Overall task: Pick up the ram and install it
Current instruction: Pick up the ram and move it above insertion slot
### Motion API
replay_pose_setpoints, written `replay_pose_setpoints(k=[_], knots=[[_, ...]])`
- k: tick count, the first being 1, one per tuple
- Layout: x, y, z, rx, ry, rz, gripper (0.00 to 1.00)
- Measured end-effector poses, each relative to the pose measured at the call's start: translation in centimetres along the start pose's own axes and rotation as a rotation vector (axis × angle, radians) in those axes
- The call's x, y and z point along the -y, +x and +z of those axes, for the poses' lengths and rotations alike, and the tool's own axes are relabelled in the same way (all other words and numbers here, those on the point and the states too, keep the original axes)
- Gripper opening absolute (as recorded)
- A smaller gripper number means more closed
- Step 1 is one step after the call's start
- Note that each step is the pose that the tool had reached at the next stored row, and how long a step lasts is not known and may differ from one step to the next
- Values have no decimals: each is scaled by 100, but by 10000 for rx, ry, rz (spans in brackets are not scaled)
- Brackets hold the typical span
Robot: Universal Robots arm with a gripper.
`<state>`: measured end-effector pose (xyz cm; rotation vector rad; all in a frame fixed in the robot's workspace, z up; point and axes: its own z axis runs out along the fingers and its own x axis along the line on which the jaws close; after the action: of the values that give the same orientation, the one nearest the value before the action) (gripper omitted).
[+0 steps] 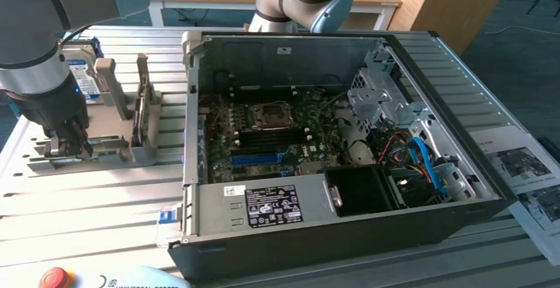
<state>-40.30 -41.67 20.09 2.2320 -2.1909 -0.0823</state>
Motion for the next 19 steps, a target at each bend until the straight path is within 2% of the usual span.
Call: replay_pose_setpoints(k=[7,19], knots=[[-1,-1,-22,0,0,0,12],[-14,-9,-314,0,0,0,12]])
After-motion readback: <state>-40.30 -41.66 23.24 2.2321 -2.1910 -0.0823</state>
